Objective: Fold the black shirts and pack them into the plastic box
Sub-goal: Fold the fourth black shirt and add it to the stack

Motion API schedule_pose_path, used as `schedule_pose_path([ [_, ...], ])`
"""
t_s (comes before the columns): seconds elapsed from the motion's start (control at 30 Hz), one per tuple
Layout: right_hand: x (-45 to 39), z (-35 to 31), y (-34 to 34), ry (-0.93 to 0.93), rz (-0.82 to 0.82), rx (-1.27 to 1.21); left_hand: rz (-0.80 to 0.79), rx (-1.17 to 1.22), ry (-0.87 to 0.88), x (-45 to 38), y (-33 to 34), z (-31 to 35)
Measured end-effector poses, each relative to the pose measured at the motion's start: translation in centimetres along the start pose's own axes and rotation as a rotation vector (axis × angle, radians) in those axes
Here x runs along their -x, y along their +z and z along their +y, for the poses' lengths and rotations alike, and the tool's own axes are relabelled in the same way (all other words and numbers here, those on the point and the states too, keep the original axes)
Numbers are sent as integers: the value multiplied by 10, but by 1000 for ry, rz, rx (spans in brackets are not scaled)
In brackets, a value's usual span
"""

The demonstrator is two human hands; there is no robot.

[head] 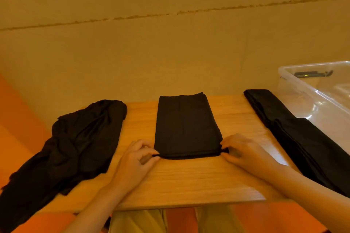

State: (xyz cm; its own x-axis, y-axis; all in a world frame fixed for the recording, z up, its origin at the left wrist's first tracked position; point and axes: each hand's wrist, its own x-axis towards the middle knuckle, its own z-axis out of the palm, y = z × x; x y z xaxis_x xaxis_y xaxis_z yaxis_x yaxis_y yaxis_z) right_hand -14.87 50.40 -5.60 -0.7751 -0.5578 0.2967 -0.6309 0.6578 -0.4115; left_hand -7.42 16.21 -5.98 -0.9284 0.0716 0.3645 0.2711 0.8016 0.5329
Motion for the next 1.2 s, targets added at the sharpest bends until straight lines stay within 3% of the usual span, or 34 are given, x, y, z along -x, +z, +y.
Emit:
schedule_pose_path([
  [0.17,-2,-3,0,0,-8,68,59,20,-32,-3,-1,4],
  [0.5,19,-16,-21,-153,-66,288,-5,-134,195,13,-6,-6],
  [0.6,12,-29,-26,-196,-39,219,58,-89,213,6,-10,3],
  [0.7,-17,-41,-19,-62,45,91,103,-78,141,-20,-3,24],
  [0.8,-46,-52,4,110,-37,103,-72,-143,-35,-46,17,46],
  [0.93,-46,-51,30,233,-233,217,-397,-382,-126,-47,40,44],
  [1.2,7,-63,23,335,-299,267,-446,-453,-123,-12,39,55],
])
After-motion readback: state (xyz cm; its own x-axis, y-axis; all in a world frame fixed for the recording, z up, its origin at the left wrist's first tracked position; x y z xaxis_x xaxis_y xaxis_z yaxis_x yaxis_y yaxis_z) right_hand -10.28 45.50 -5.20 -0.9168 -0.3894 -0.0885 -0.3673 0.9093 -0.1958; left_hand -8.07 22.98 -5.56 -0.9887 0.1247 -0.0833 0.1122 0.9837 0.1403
